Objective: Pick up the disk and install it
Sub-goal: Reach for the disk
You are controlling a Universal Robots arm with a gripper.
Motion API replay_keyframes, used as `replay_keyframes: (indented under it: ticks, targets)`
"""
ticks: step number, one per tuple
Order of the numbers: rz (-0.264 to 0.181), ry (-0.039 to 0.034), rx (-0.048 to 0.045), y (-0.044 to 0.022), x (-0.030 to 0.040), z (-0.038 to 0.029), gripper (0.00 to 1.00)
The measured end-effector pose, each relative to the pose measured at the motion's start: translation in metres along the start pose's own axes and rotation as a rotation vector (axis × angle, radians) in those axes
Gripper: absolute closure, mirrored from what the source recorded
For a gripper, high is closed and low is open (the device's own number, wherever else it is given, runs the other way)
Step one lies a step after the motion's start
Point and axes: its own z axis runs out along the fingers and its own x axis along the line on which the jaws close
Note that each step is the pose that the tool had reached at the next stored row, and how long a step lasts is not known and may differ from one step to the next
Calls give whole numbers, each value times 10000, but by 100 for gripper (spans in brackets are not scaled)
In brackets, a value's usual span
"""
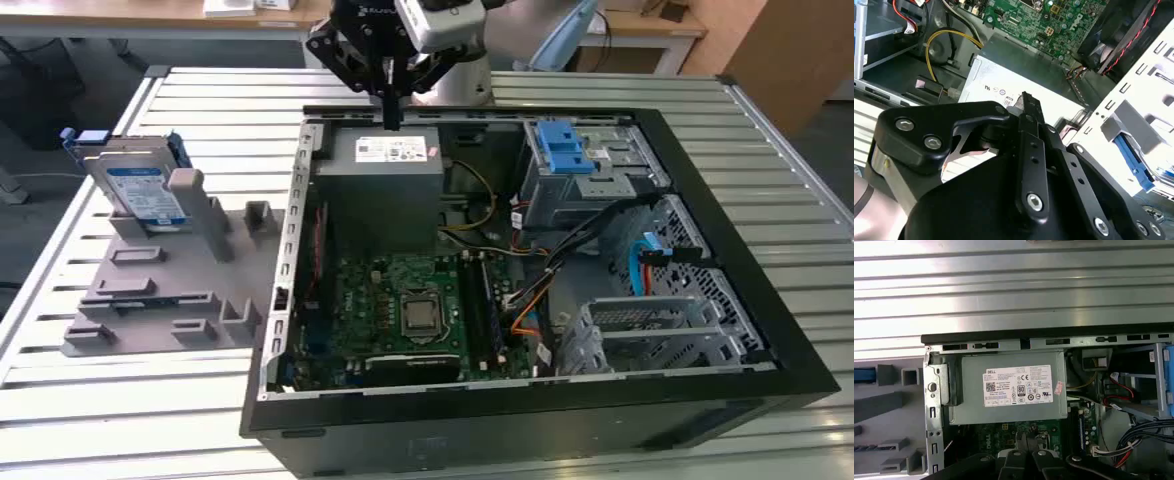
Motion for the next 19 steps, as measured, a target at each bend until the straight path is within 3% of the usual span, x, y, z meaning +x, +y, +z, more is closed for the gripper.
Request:
replay_keyframes:
  ticks: [19]
  targets:
    - [0,0,0,24,65,7,89]
